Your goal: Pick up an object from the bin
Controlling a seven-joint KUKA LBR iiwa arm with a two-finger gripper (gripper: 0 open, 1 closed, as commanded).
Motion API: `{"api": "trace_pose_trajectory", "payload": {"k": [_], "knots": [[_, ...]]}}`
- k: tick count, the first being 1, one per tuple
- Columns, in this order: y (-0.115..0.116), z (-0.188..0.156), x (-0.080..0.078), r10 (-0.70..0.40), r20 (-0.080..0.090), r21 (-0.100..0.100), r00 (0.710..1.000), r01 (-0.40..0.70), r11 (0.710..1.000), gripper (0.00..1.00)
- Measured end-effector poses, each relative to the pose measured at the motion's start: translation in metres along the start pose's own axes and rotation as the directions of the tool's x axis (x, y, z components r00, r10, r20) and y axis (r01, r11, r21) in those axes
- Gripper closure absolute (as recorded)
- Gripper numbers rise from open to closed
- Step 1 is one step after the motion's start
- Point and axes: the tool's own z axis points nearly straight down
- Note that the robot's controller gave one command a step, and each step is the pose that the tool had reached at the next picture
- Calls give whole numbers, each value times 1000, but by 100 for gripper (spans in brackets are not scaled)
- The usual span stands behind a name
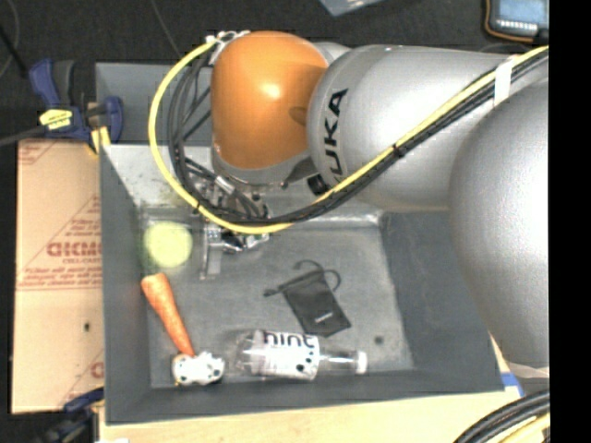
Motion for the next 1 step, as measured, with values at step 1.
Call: {"api": "trace_pose_trajectory", "payload": {"k": [1], "knots": [[-1,-5,-1,3,6,-1,1000,-3,1000,0]]}}
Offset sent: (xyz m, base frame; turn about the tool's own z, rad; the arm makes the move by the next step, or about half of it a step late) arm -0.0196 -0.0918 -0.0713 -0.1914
